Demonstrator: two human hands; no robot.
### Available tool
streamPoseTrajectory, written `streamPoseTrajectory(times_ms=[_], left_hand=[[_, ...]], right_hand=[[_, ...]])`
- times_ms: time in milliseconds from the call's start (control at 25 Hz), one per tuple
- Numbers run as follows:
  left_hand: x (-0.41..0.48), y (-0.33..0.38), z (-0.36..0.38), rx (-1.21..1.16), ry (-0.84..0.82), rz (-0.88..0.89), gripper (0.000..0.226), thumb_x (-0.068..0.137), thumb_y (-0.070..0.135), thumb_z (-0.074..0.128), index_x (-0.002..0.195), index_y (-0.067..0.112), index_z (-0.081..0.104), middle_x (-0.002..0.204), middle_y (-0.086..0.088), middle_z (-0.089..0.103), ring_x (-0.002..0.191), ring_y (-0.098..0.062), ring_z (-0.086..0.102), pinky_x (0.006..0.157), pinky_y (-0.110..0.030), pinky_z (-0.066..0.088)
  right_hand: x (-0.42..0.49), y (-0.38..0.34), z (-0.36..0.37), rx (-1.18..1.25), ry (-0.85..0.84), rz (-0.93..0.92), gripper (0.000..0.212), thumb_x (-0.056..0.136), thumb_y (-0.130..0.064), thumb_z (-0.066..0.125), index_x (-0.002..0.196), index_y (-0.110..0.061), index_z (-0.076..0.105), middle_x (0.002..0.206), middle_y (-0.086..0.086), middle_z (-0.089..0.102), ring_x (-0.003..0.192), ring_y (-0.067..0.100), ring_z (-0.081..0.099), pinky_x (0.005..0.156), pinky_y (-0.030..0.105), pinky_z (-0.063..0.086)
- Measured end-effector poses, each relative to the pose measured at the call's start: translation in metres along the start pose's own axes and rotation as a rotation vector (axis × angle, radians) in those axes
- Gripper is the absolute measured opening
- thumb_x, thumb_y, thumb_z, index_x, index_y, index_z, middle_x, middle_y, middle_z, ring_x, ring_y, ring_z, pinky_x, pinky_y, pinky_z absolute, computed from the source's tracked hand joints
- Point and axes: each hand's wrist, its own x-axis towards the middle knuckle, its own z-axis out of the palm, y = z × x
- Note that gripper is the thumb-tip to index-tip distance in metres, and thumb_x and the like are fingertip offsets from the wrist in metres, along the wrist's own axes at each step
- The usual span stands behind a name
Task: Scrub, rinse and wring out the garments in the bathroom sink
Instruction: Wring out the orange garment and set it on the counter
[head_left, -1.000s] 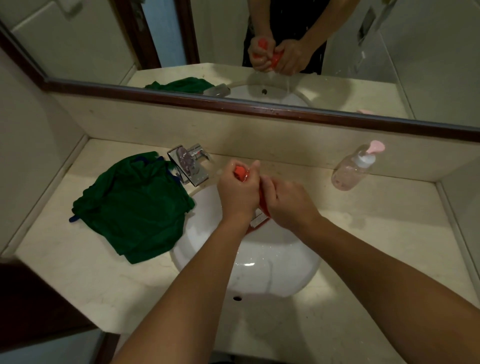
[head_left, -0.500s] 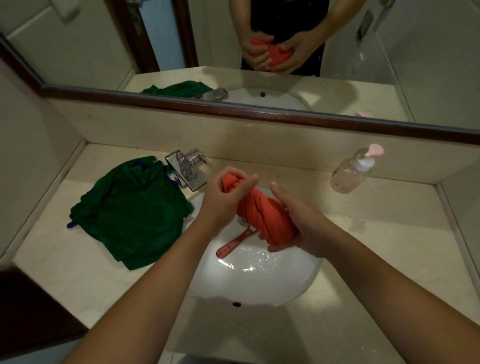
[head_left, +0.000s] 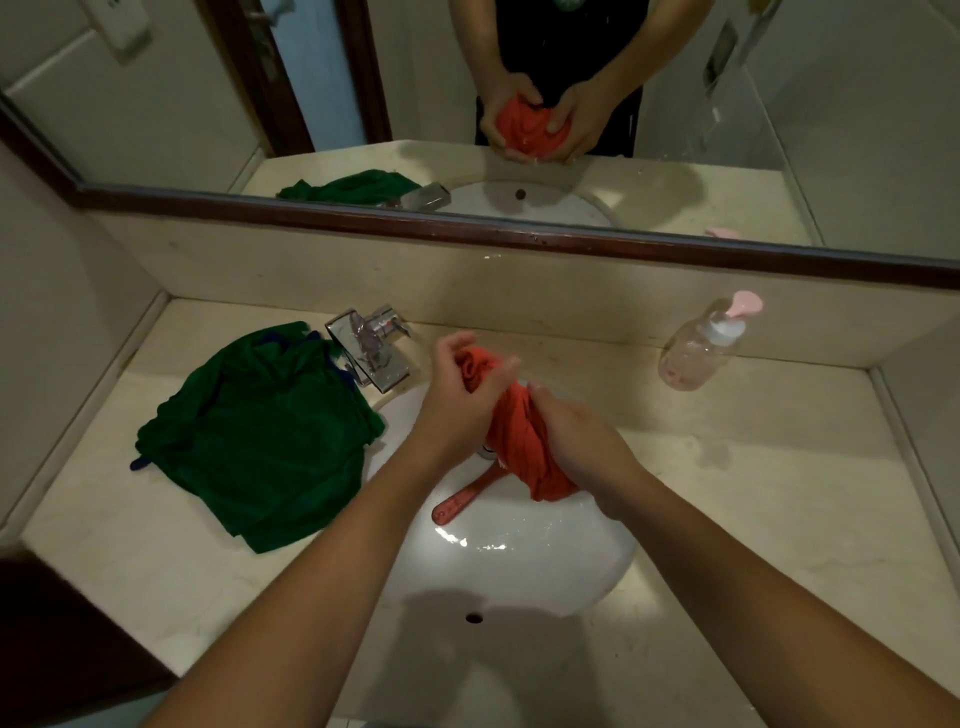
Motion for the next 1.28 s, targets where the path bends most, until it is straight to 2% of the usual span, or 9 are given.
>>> streamPoseTrajectory(times_ms=[120, 240, 360, 520, 600, 720, 960, 1120, 1280], left_hand=[[0.015, 0.001, -0.022, -0.025, -0.157, 0.016, 0.085, 0.065, 0.053, 0.072, 0.136, 0.013, 0.045, 0.131, -0.006, 0.058, 0.111, -0.011, 0.060, 0.092, -0.026, 0.048], [0.020, 0.007, -0.029, 0.012, -0.154, 0.134, 0.078, 0.063, 0.053, 0.079, 0.132, 0.025, 0.057, 0.144, 0.002, 0.054, 0.122, -0.009, 0.060, 0.100, -0.027, 0.050], [0.023, 0.011, -0.020, -0.251, -0.214, 0.093, 0.063, 0.064, 0.032, 0.084, 0.122, 0.024, 0.063, 0.137, -0.002, 0.059, 0.116, -0.019, 0.065, 0.096, -0.041, 0.053], [0.019, 0.020, -0.008, -0.503, -0.212, 0.083, 0.036, 0.074, 0.000, 0.071, 0.106, 0.015, 0.065, 0.094, -0.013, 0.071, 0.087, -0.039, 0.072, 0.081, -0.047, 0.060], [0.017, 0.022, -0.005, -0.451, -0.083, 0.105, 0.025, 0.071, 0.005, 0.076, 0.089, 0.017, 0.064, 0.084, -0.007, 0.066, 0.078, -0.036, 0.071, 0.076, -0.049, 0.060], [0.016, 0.013, -0.002, -0.316, 0.087, 0.192, 0.022, 0.065, 0.025, 0.082, 0.079, 0.028, 0.065, 0.082, -0.002, 0.063, 0.077, -0.024, 0.064, 0.076, -0.049, 0.057], [0.003, 0.012, 0.010, -0.106, 0.223, 0.239, 0.021, 0.088, 0.042, 0.074, 0.104, 0.031, 0.067, 0.091, 0.009, 0.063, 0.081, -0.002, 0.062, 0.076, -0.027, 0.055], [0.011, 0.014, -0.011, -0.130, -0.120, 0.130, 0.038, 0.096, 0.046, 0.041, 0.117, 0.020, 0.060, 0.099, -0.002, 0.058, 0.088, -0.008, 0.059, 0.081, -0.026, 0.051], [0.020, 0.022, -0.032, 0.228, -0.284, 0.290, 0.046, 0.090, 0.043, 0.058, 0.135, 0.032, 0.055, 0.124, 0.013, 0.060, 0.108, 0.007, 0.059, 0.091, -0.011, 0.046]], right_hand=[[0.009, 0.006, -0.001, 0.247, -0.050, 0.044, 0.046, 0.099, -0.066, 0.036, 0.104, -0.043, 0.076, 0.104, 0.000, 0.078, 0.098, 0.021, 0.073, 0.092, 0.047, 0.056], [0.007, -0.004, -0.004, 0.463, -0.156, 0.074, 0.049, 0.102, -0.060, 0.039, 0.113, -0.027, 0.074, 0.101, 0.010, 0.077, 0.079, 0.023, 0.072, 0.061, 0.036, 0.056], [0.002, -0.013, 0.000, 0.576, -0.300, 0.135, 0.058, 0.102, -0.059, 0.041, 0.118, -0.011, 0.069, 0.094, 0.017, 0.070, 0.065, 0.024, 0.065, 0.045, 0.029, 0.050], [-0.004, -0.017, 0.002, 0.619, -0.218, 0.157, 0.059, 0.101, -0.062, 0.041, 0.122, -0.014, 0.069, 0.098, 0.015, 0.073, 0.080, 0.029, 0.069, 0.050, 0.029, 0.053], [-0.010, -0.019, 0.002, 0.512, -0.096, 0.117, 0.058, 0.102, -0.064, 0.034, 0.107, -0.025, 0.077, 0.092, 0.010, 0.077, 0.075, 0.024, 0.071, 0.052, 0.030, 0.054], [-0.013, -0.018, 0.003, 0.223, 0.083, -0.039, 0.055, 0.097, -0.077, 0.031, 0.087, -0.045, 0.076, 0.090, 0.000, 0.078, 0.084, 0.021, 0.075, 0.079, 0.048, 0.063], [-0.006, -0.025, -0.002, -0.043, 0.080, -0.104, 0.078, 0.083, -0.091, 0.027, 0.102, -0.034, 0.075, 0.096, -0.005, 0.076, 0.090, 0.015, 0.072, 0.088, 0.047, 0.060], [-0.011, -0.025, -0.003, 0.070, 0.039, -0.010, 0.067, 0.091, -0.081, 0.039, 0.092, -0.026, 0.077, 0.082, 0.003, 0.077, 0.070, 0.023, 0.075, 0.061, 0.043, 0.064], [-0.011, -0.023, -0.008, 0.180, -0.060, 0.034, 0.068, 0.088, -0.083, 0.042, 0.100, -0.027, 0.078, 0.087, 0.002, 0.079, 0.069, 0.019, 0.074, 0.054, 0.030, 0.056]])
